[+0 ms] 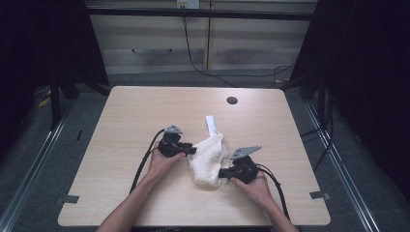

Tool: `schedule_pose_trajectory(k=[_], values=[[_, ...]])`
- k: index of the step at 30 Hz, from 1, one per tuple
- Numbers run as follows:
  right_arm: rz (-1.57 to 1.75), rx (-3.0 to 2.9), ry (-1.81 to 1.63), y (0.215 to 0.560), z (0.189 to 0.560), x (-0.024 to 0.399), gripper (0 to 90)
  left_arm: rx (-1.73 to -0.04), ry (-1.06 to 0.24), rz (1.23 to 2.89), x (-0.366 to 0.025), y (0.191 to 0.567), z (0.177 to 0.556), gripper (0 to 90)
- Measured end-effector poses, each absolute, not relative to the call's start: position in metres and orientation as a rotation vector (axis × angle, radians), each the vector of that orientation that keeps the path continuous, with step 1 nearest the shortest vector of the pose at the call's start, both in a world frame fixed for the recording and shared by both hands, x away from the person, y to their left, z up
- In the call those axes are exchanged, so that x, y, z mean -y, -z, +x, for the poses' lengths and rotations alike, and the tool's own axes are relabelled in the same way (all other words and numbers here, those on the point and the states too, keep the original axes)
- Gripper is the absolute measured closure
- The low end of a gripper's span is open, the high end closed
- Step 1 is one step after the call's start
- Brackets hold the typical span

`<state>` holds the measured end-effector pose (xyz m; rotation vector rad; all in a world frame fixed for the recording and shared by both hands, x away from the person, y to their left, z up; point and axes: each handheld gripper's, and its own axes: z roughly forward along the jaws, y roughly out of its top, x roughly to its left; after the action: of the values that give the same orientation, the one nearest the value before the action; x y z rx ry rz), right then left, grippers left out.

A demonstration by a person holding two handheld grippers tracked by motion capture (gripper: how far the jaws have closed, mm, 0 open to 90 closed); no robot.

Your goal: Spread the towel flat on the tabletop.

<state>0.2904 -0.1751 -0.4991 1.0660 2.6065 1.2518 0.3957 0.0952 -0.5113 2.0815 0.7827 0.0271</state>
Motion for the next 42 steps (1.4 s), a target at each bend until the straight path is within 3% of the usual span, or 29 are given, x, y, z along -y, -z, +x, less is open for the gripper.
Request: schedule_pose_trajectory(k=[1,3,22,34,37,42], values=[[1.07,-2.598,-1.247,0.498,0.29,0.179,88.3,-0.773,-0.044,2.086,-0.095,0.51,0.393,80.5],[1.086,-2.585,-1.242,0.497,0.288,0.186,88.3,-0.748,-0.037,2.114,-0.095,0.508,0.39,86.1],[1.167,-2.451,-1.265,0.489,0.284,0.216,88.3,-0.77,-0.031,2.152,-0.175,0.498,0.336,87.1],[1.171,-2.379,-1.312,0.478,0.269,0.236,88.4,-0.715,0.09,2.152,-0.183,0.496,0.291,84.9],[1.185,-2.359,-1.325,0.479,0.267,0.241,88.3,-0.723,0.089,2.1,-0.189,0.49,0.296,76.6],[1.18,-2.342,-1.339,0.475,0.274,0.242,88.3,-0.717,0.026,2.051,-0.188,0.469,0.32,70.3]])
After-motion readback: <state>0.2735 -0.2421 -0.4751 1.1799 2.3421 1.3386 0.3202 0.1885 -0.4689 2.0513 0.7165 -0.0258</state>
